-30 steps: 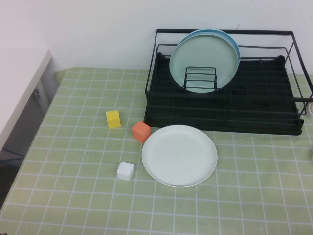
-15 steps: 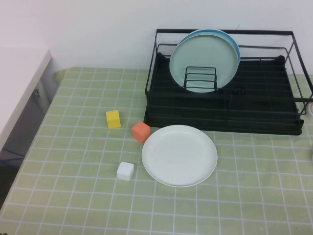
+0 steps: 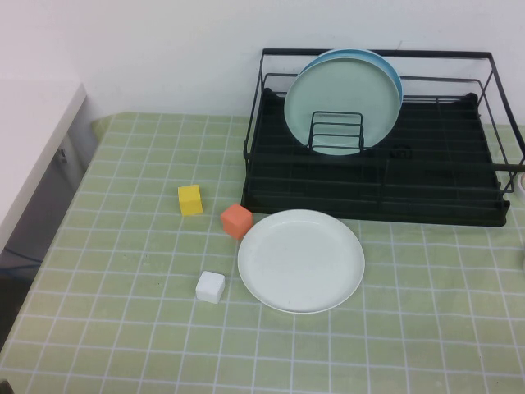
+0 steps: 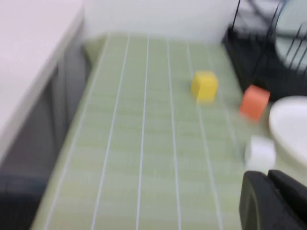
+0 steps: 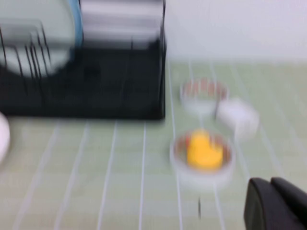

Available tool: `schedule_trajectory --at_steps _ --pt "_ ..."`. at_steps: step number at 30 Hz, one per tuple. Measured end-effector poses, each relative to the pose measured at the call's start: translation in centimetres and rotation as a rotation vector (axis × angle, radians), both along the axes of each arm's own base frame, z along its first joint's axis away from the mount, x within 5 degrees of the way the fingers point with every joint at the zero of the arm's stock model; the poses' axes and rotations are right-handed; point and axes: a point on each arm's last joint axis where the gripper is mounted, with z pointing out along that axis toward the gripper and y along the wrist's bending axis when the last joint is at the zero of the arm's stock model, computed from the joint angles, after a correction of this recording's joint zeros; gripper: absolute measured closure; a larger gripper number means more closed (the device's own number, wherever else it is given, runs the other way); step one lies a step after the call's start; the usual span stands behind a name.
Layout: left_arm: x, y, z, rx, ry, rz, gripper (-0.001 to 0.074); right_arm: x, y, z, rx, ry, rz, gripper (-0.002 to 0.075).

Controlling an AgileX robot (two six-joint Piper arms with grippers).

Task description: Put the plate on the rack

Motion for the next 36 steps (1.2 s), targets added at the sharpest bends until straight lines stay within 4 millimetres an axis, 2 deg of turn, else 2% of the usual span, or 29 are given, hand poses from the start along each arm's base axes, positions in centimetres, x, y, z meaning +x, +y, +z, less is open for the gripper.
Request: schedule_trajectory --at_steps 5,11,17,21,25,31,34,36 --pt "0.2 0.1 2.1 -0.043 -0.226 0.01 0.0736 0.3 0.0 2.5 -0.028 -0.281 0.007 0.0727" --pt "-0.1 0.2 4.6 -0.083 -0.5 0.022 0.0736 -0.5 0.2 5.7 -0.041 -0.644 0.018 0.0727" --pt "-1.0 0.5 6.5 -0.122 -0.733 0.033 0.0736 -1.2 0.2 7.1 -0.024 -0.817 0.019 0.0727" --pt "-1.4 0.5 7.1 -0.142 -0.813 0.035 0.0737 -1.2 0.1 7.1 -0.007 -0.825 0.013 0.0727" --pt "-1.1 0.5 7.3 -0.135 -0.712 0.027 0.0737 -1.0 0.1 7.2 -0.025 -0.745 0.006 0.0727" --pt "-1.8 0.5 13.1 -0.087 -0.574 0.016 0.0736 -1.2 0.2 10.9 -0.071 -0.485 0.008 0.0727" --pt "-0.7 0.2 15.3 -0.055 -0.44 0.01 0.0736 -0.6 0.2 12.2 -0.059 -0.306 0.013 0.0727" --pt "0.6 -0.1 16.1 -0.033 -0.325 0.005 0.0737 0.1 0.1 12.3 -0.049 -0.188 0.017 0.0727"
